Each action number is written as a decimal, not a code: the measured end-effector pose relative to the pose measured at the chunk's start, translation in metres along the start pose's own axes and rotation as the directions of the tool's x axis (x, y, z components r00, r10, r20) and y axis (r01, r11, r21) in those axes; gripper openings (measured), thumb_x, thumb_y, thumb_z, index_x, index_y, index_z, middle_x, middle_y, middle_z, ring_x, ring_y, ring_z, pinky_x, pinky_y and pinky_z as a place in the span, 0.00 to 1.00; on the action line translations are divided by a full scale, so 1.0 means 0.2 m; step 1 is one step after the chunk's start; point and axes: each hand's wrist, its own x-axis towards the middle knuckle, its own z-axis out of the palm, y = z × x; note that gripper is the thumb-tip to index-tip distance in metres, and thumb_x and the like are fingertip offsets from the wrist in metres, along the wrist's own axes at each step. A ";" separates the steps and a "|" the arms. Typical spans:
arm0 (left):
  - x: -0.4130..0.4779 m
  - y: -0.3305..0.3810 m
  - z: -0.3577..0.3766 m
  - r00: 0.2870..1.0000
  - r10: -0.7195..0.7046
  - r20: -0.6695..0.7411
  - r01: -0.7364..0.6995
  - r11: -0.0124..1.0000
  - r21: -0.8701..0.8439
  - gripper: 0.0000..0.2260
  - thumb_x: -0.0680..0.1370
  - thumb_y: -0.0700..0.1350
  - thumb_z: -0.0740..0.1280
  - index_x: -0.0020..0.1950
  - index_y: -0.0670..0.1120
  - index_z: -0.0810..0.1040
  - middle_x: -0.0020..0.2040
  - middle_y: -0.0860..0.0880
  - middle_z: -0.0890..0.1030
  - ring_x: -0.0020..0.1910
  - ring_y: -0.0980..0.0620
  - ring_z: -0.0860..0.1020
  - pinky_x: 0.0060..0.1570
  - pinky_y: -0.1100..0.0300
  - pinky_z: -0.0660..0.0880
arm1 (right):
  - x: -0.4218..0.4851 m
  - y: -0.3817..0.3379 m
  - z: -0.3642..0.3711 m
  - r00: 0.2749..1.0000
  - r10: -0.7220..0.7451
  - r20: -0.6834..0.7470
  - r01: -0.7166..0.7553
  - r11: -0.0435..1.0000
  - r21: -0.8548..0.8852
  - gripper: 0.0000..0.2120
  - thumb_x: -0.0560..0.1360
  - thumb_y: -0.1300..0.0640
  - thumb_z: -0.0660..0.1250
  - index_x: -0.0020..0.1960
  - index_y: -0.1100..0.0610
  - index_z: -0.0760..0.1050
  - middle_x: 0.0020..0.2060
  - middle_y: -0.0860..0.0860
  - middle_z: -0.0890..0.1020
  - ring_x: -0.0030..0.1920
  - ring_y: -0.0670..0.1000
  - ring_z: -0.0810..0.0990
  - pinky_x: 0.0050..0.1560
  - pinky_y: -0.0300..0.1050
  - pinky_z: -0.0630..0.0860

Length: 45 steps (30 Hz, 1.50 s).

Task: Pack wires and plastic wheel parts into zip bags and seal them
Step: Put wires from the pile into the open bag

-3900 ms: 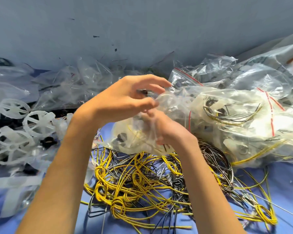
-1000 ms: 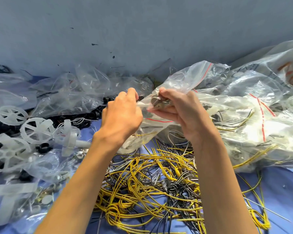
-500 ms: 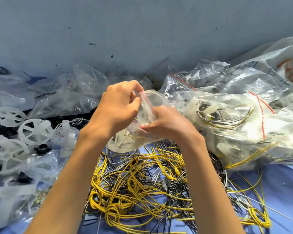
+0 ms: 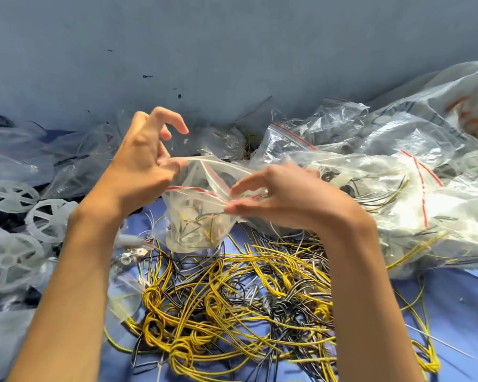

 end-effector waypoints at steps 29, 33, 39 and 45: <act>0.01 0.00 -0.08 0.987 0.145 -0.063 -0.127 0.965 0.231 0.04 0.73 0.37 0.71 0.43 0.44 0.84 0.42 0.45 0.82 0.41 0.45 0.79 0.46 0.47 0.76 | 0.10 0.13 0.11 0.921 -0.019 -0.389 0.079 0.987 0.139 0.03 0.70 0.60 0.72 0.43 0.55 0.82 0.49 0.49 0.81 0.52 0.50 0.78 0.57 0.52 0.72; 0.03 -0.01 -0.14 0.939 0.171 -0.299 -0.092 0.961 0.260 0.06 0.73 0.43 0.70 0.46 0.44 0.84 0.43 0.46 0.82 0.36 0.65 0.74 0.44 0.69 0.71 | 0.10 0.13 0.02 0.652 -0.053 -0.756 0.160 0.985 0.069 0.08 0.62 0.52 0.76 0.39 0.52 0.81 0.56 0.47 0.77 0.58 0.51 0.74 0.56 0.49 0.68; -0.01 -0.03 -0.10 0.999 -0.002 -0.054 0.010 0.991 0.136 0.05 0.68 0.42 0.76 0.40 0.46 0.81 0.33 0.46 0.79 0.29 0.64 0.72 0.32 0.74 0.66 | 0.08 0.19 0.06 0.893 -0.002 -0.449 0.269 0.803 0.531 0.10 0.64 0.65 0.77 0.37 0.54 0.78 0.32 0.46 0.79 0.36 0.50 0.76 0.45 0.44 0.78; -0.02 -0.05 -0.13 0.998 -0.033 -0.050 0.028 0.996 -0.083 0.14 0.69 0.38 0.75 0.44 0.54 0.76 0.36 0.56 0.82 0.35 0.59 0.77 0.41 0.67 0.73 | 0.09 0.24 0.05 0.846 0.013 -0.534 0.432 0.571 0.698 0.16 0.67 0.64 0.74 0.50 0.48 0.78 0.36 0.45 0.82 0.40 0.44 0.79 0.47 0.37 0.75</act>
